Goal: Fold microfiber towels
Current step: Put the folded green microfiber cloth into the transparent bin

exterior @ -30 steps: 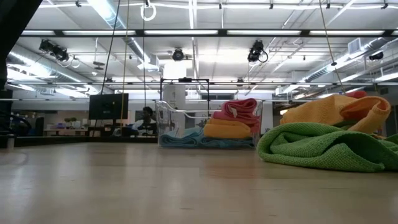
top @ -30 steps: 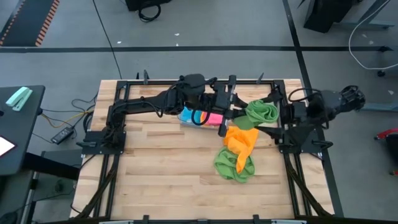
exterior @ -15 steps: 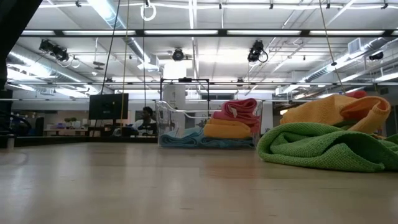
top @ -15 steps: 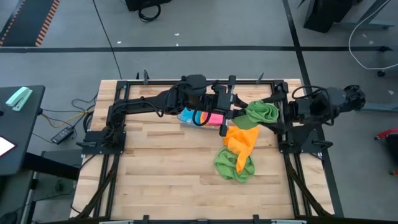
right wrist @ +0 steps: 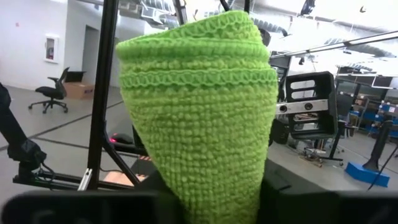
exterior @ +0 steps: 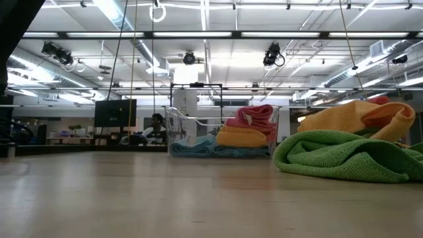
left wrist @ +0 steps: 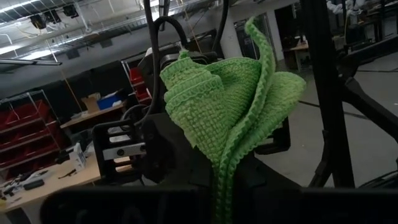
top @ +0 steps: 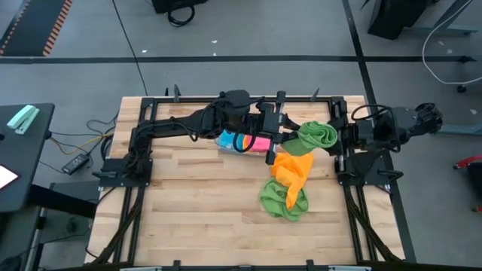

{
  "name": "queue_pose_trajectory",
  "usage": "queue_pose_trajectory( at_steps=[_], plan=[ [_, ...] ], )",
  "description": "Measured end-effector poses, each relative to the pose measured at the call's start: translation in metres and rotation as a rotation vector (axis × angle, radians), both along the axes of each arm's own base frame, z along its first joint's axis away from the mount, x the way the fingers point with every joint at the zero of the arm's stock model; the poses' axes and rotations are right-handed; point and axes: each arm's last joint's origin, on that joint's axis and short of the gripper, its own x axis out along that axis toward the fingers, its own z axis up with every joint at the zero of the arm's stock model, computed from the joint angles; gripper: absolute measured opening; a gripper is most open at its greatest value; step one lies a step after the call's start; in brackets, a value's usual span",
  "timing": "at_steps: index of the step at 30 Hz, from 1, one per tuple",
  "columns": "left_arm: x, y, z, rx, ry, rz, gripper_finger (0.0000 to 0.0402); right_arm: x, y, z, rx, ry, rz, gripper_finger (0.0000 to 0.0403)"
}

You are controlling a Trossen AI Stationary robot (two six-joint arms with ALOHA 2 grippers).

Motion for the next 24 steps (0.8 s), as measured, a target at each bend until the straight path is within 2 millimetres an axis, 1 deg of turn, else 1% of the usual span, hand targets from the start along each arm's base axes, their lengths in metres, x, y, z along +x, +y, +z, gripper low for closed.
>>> queue_pose_trajectory(
  at_steps=[3, 7, 14, 16, 19, 22, 24],
  plan=[
    [0.000, 0.000, 0.000, 0.000, 0.002, 0.000, 0.0028, 0.001, 0.000, 0.000, -0.001, 0.002, 0.000, 0.0089],
    [0.000, 0.000, 0.000, -0.001, 0.003, -0.002, 0.0040, 0.002, 0.001, -0.001, -0.009, 0.004, -0.002, 0.0053],
    [-0.002, 0.000, -0.002, 0.000, 0.052, -0.002, 0.0045, 0.003, 0.001, -0.003, -0.015, 0.018, -0.003, 0.0044],
    [-0.005, 0.000, -0.003, 0.016, 0.083, 0.002, 0.0062, 0.003, 0.001, -0.004, -0.012, 0.027, -0.003, 0.0044],
    [-0.015, 0.000, -0.003, 0.056, 0.169, 0.014, 0.0106, 0.003, 0.001, -0.004, 0.008, 0.033, -0.022, 0.0044],
    [-0.031, 0.000, -0.003, 0.149, 0.284, 0.011, 0.0155, 0.003, 0.000, -0.004, 0.034, 0.037, -0.027, 0.0043],
    [-0.044, 0.001, 0.000, 0.182, 0.347, 0.036, 0.0179, 0.003, 0.000, -0.005, 0.051, 0.044, -0.028, 0.0043]
  ],
)
